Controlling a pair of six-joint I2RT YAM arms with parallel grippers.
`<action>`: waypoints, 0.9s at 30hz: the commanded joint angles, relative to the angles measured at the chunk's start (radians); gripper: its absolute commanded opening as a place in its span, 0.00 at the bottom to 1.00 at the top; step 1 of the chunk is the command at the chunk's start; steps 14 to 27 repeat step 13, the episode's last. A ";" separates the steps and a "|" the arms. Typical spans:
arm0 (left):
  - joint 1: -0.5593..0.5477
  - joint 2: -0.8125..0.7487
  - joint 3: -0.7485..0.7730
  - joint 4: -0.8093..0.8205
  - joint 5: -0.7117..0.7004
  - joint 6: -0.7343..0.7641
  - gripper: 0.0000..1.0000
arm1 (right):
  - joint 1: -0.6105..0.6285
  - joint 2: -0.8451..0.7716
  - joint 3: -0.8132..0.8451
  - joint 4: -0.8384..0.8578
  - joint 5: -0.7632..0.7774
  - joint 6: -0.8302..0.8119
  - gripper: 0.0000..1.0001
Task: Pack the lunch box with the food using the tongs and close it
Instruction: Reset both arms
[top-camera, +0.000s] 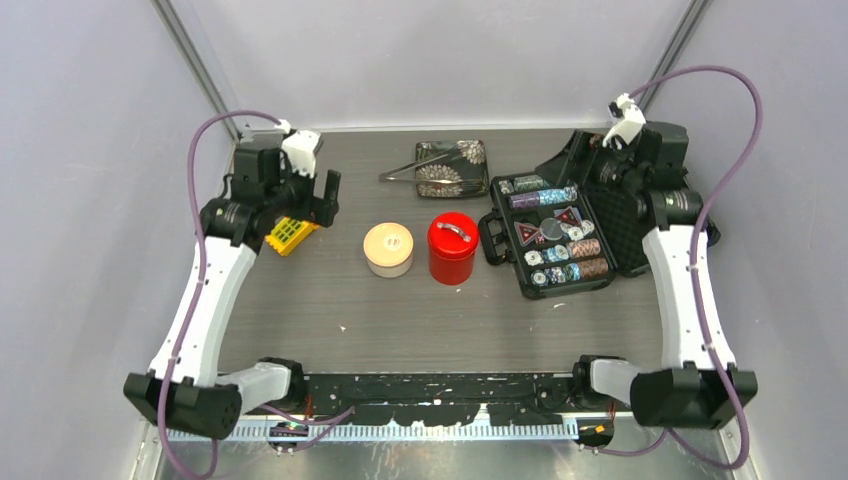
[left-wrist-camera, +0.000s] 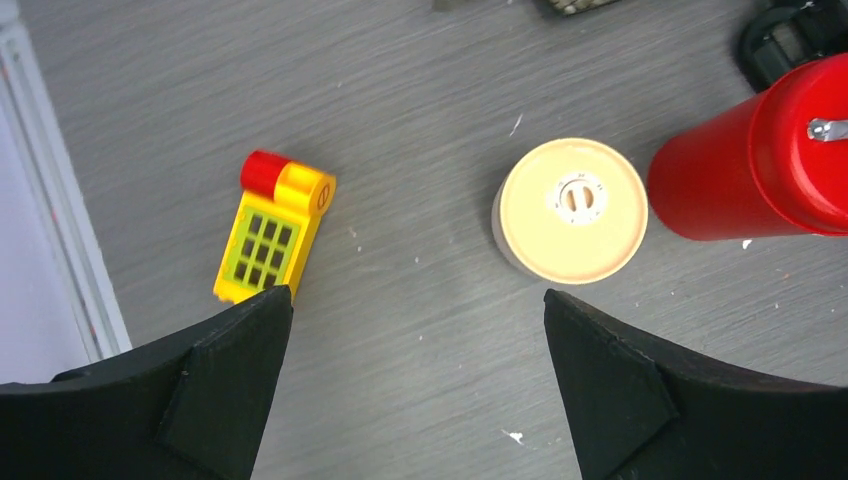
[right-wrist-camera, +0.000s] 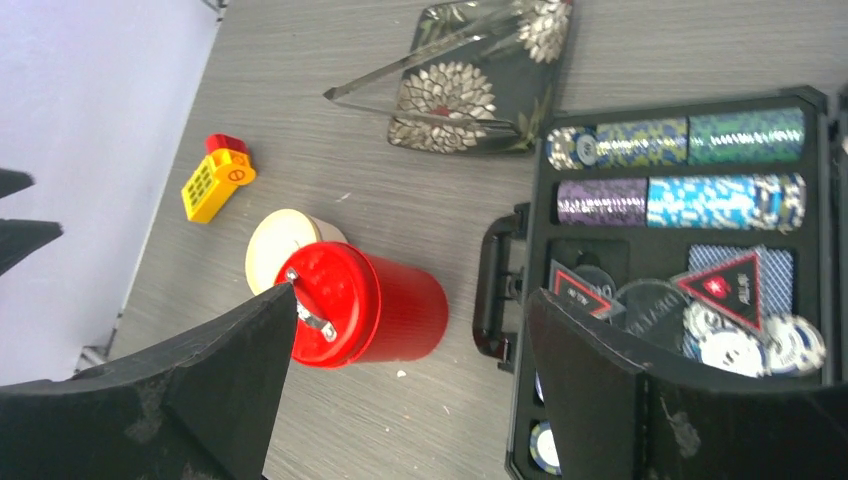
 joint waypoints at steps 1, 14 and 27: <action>0.004 -0.118 -0.090 -0.087 -0.143 -0.068 1.00 | -0.004 -0.126 -0.111 0.043 0.125 -0.007 0.89; 0.005 -0.347 -0.280 -0.093 -0.246 -0.050 1.00 | -0.004 -0.357 -0.324 0.025 0.218 -0.021 0.89; 0.005 -0.347 -0.280 -0.093 -0.246 -0.050 1.00 | -0.004 -0.357 -0.324 0.025 0.218 -0.021 0.89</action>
